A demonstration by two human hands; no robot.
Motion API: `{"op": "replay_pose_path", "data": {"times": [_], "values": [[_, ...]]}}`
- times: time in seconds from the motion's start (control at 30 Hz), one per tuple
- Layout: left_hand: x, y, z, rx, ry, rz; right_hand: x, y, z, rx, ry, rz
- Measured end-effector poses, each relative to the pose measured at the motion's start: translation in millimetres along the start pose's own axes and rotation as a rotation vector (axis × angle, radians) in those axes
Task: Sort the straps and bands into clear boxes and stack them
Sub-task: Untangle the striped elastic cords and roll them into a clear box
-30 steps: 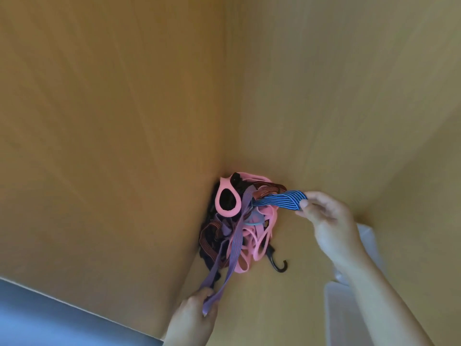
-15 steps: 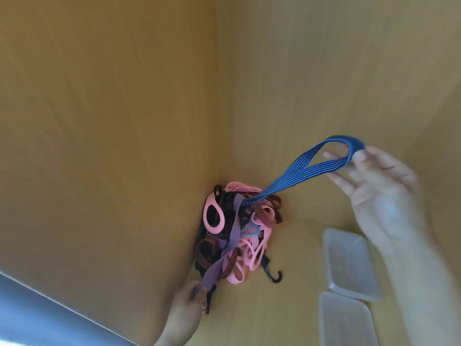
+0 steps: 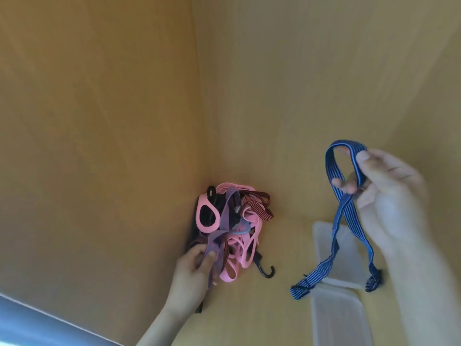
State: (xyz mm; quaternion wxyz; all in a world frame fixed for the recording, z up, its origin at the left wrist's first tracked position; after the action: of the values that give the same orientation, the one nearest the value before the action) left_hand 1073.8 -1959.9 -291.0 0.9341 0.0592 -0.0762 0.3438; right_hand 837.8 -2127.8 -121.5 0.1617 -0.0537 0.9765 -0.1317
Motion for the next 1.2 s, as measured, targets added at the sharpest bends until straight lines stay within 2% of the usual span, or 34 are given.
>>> {"op": "replay_pose_path", "data": {"times": [0.07, 0.23, 0.4, 0.53, 0.63, 0.7, 0.8, 0.93, 1.0, 1.1, 1.2], "values": [[-2.1, -3.1, 22.5, -0.055, 0.017, -0.029, -1.5, 4.8, 4.5, -0.069, -0.055, 0.030], [1.0, -6.9, 73.4, -0.192, 0.128, -0.076, 1.5, 9.7, 8.0, -0.106, -0.042, -0.058], [4.1, -18.9, 95.9, -0.190, 0.195, -0.077, -3.5, 16.2, 30.7, -0.210, 0.017, -0.075], [8.2, -21.5, 116.1, -0.199, 0.266, -0.079, -9.0, 27.2, 68.0, -0.330, 0.223, -0.150], [10.2, -24.2, 137.9, -0.234, 0.317, -0.101, -10.2, 33.2, 98.7, -0.390, 0.539, -0.236], [10.6, -26.4, 154.6, -0.263, 0.329, -0.121, -12.4, 36.7, 109.9, -0.404, 0.664, -0.297], [9.1, -27.9, 178.2, -0.310, 0.306, -0.168, -19.6, 40.5, 112.6, -0.331, 0.689, -0.337], [0.7, -23.3, 207.9, -0.399, 0.283, -0.320, -39.1, 43.8, 107.3, -0.203, 0.428, -0.462], [-6.0, -18.7, 221.3, -0.438, 0.280, -0.434, -56.2, 39.8, 102.5, -0.163, 0.413, -0.516], [-12.4, -14.3, 234.4, -0.486, 0.303, -0.560, -79.3, 25.5, 96.0, 0.011, 0.453, -0.497], [-10.5, -20.5, 235.4, -0.492, 0.306, -0.552, -89.4, 8.3, 89.2, -0.027, 0.455, -0.434]]}}
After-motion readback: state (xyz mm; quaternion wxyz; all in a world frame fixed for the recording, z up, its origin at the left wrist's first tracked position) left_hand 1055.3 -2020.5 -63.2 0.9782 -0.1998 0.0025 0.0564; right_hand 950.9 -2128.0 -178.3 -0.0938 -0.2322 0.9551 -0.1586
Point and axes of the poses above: each hand's wrist, its own y-axis away from the middle knuckle, its own x-axis out of the back of the hand, z = x × y, the point moved 1 cm from there along -y, towards the middle knuckle, and after that the axes turned 7 degrees about z, right-handed, at the moved point
